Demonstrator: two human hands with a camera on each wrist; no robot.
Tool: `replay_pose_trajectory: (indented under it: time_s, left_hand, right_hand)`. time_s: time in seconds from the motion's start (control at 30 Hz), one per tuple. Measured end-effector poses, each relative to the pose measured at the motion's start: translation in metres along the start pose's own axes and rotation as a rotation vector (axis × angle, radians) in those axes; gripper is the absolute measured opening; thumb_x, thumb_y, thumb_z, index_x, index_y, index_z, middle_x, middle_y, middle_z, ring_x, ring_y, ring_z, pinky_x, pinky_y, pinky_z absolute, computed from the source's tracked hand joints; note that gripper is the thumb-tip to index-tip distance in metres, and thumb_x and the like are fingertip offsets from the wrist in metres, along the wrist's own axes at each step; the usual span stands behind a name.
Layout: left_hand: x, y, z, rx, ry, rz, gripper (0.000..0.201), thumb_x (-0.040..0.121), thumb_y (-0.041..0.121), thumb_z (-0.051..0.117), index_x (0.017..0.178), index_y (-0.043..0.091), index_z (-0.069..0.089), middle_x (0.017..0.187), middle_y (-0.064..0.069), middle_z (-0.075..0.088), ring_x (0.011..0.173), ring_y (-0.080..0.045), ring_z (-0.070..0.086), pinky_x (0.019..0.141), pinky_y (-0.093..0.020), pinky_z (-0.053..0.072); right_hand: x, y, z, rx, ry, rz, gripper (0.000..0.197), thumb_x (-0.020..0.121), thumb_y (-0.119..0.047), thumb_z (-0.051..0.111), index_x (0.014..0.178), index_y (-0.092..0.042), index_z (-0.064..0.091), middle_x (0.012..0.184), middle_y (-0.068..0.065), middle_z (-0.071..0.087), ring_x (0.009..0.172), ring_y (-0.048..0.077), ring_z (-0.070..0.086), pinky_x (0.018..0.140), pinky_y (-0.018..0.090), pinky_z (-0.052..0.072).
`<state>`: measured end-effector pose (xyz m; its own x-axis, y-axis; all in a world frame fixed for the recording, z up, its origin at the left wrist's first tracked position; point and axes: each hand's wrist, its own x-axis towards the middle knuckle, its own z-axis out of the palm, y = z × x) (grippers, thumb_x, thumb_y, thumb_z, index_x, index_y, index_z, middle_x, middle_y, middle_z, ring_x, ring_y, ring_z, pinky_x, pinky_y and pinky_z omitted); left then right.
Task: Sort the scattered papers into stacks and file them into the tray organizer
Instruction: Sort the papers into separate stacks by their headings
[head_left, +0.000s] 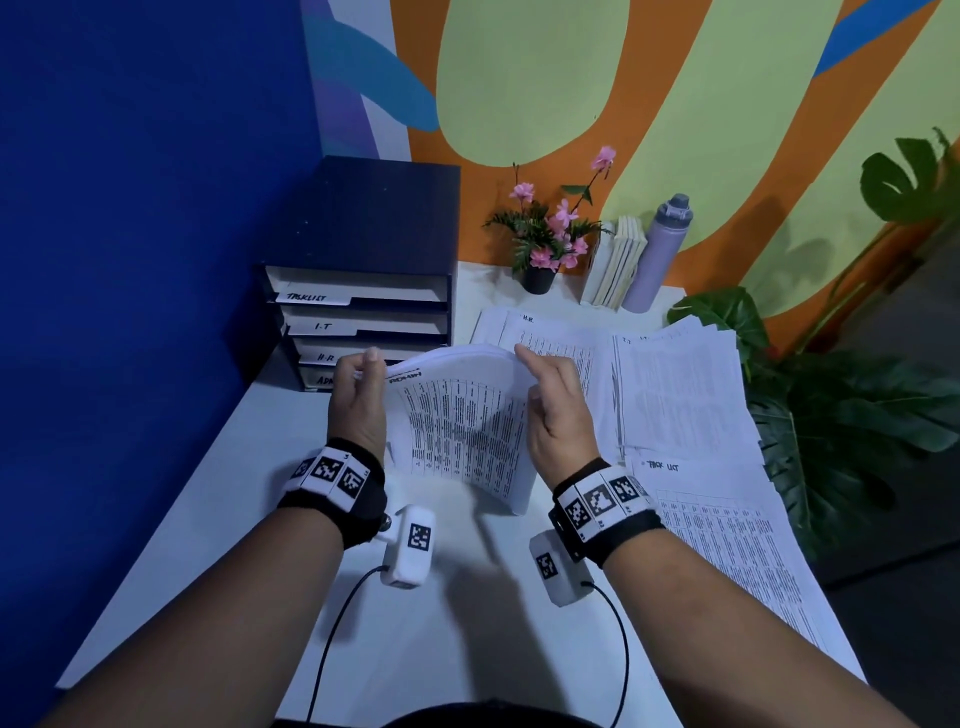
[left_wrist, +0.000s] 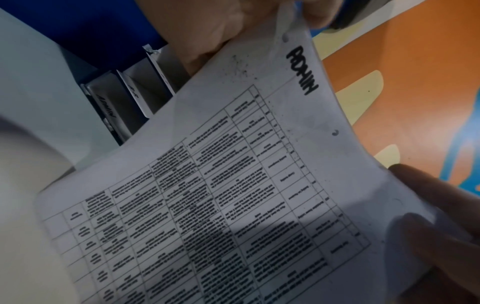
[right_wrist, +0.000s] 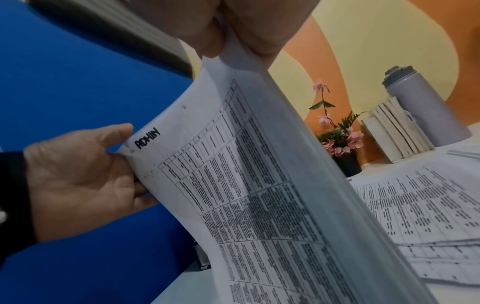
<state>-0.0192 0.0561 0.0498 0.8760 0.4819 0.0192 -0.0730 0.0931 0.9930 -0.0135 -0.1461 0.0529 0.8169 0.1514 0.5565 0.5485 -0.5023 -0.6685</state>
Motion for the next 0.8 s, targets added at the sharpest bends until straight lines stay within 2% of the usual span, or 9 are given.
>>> replay_pose_trajectory:
  time_s: [0.1, 0.23, 0.33, 0.43, 0.5, 0.57, 0.63, 0.73, 0.8]
  left_hand:
    - [0.001, -0.006, -0.005, -0.029, -0.09, 0.034, 0.03, 0.076, 0.021, 0.074, 0.09, 0.028, 0.049, 0.098, 0.002, 0.057, 0.086, -0.008, 0.055, 0.072, -0.019, 0.048]
    - [0.006, -0.02, -0.015, 0.135, -0.128, -0.028, 0.053, 0.072, -0.012, 0.065, 0.102, 0.028, 0.05, 0.099, 0.002, 0.06, 0.093, -0.017, 0.06, 0.086, -0.031, 0.05]
    - [0.006, -0.023, -0.016, 0.245, -0.114, 0.011, 0.025, 0.089, 0.003, 0.059, 0.103, 0.022, 0.051, 0.091, 0.003, 0.06, 0.085, -0.014, 0.057, 0.079, -0.021, 0.046]
    - [0.008, -0.024, -0.015, 0.293, -0.105, 0.021, 0.026, 0.092, 0.011, 0.055, 0.087, 0.035, 0.048, 0.08, 0.001, 0.055, 0.074, -0.014, 0.053, 0.067, -0.02, 0.041]
    - [0.01, -0.027, -0.013, 0.271, -0.103, 0.008, 0.024, 0.091, 0.01, 0.057, 0.095, 0.033, 0.053, 0.089, -0.003, 0.06, 0.084, -0.019, 0.057, 0.078, -0.024, 0.045]
    - [0.009, -0.028, -0.01, 0.218, -0.077, -0.059, 0.032, 0.091, 0.008, 0.058, 0.122, 0.015, 0.053, 0.105, -0.007, 0.065, 0.099, -0.023, 0.061, 0.094, -0.033, 0.046]
    - [0.009, -0.026, -0.007, 0.168, -0.03, -0.126, 0.045, 0.092, 0.006, 0.058, 0.135, 0.001, 0.044, 0.107, -0.008, 0.064, 0.102, -0.022, 0.06, 0.098, -0.032, 0.044]
    - [0.015, -0.02, -0.01, 0.143, -0.015, -0.114, 0.035, 0.09, 0.002, 0.057, 0.125, 0.002, 0.053, 0.104, -0.006, 0.067, 0.1, -0.022, 0.062, 0.1, -0.036, 0.046]
    - [0.02, -0.02, -0.018, 0.165, 0.007, -0.113, 0.025, 0.089, 0.001, 0.058, 0.113, 0.006, 0.059, 0.102, -0.001, 0.067, 0.103, -0.023, 0.062, 0.097, -0.037, 0.048]
  right_hand:
    - [0.0, 0.001, -0.001, 0.018, 0.023, 0.023, 0.051, 0.087, 0.009, 0.036, 0.135, 0.0, 0.047, 0.11, 0.006, 0.043, 0.103, 0.01, 0.047, 0.095, 0.007, 0.031]
    - [0.001, -0.004, -0.004, 0.199, 0.033, 0.191, 0.055, 0.089, 0.009, 0.046, 0.134, -0.02, 0.034, 0.11, -0.002, 0.047, 0.095, -0.012, 0.05, 0.085, 0.004, 0.038]
    - [0.0, -0.005, -0.002, 0.286, 0.027, 0.358, 0.049, 0.089, 0.013, 0.044, 0.119, -0.022, 0.03, 0.1, -0.003, 0.043, 0.072, -0.012, 0.052, 0.063, 0.005, 0.043]
    - [0.0, -0.006, -0.001, 0.323, 0.03, 0.421, 0.04, 0.091, 0.012, 0.041, 0.112, -0.02, 0.031, 0.091, -0.003, 0.043, 0.065, 0.0, 0.05, 0.054, 0.008, 0.043]
    - [0.001, -0.005, -0.001, 0.348, 0.045, 0.444, 0.04, 0.091, 0.012, 0.042, 0.113, -0.019, 0.031, 0.091, -0.003, 0.044, 0.066, -0.001, 0.051, 0.054, 0.008, 0.043]
    - [0.001, -0.002, 0.001, 0.365, 0.049, 0.495, 0.043, 0.09, 0.01, 0.044, 0.117, -0.02, 0.031, 0.095, -0.001, 0.045, 0.073, 0.003, 0.05, 0.057, 0.008, 0.045]
    - [-0.001, 0.003, 0.003, 0.379, 0.042, 0.559, 0.044, 0.091, 0.007, 0.047, 0.12, -0.021, 0.029, 0.098, 0.002, 0.047, 0.077, 0.007, 0.051, 0.06, 0.008, 0.046]
    - [-0.003, 0.01, 0.003, 0.381, -0.045, 0.598, 0.035, 0.095, -0.002, 0.049, 0.121, -0.02, 0.033, 0.101, 0.005, 0.054, 0.087, 0.014, 0.056, 0.071, 0.019, 0.051]
    - [-0.002, 0.011, 0.006, 0.345, -0.127, 0.619, 0.026, 0.097, -0.007, 0.05, 0.116, -0.023, 0.044, 0.098, 0.003, 0.059, 0.086, 0.014, 0.058, 0.069, 0.022, 0.05]
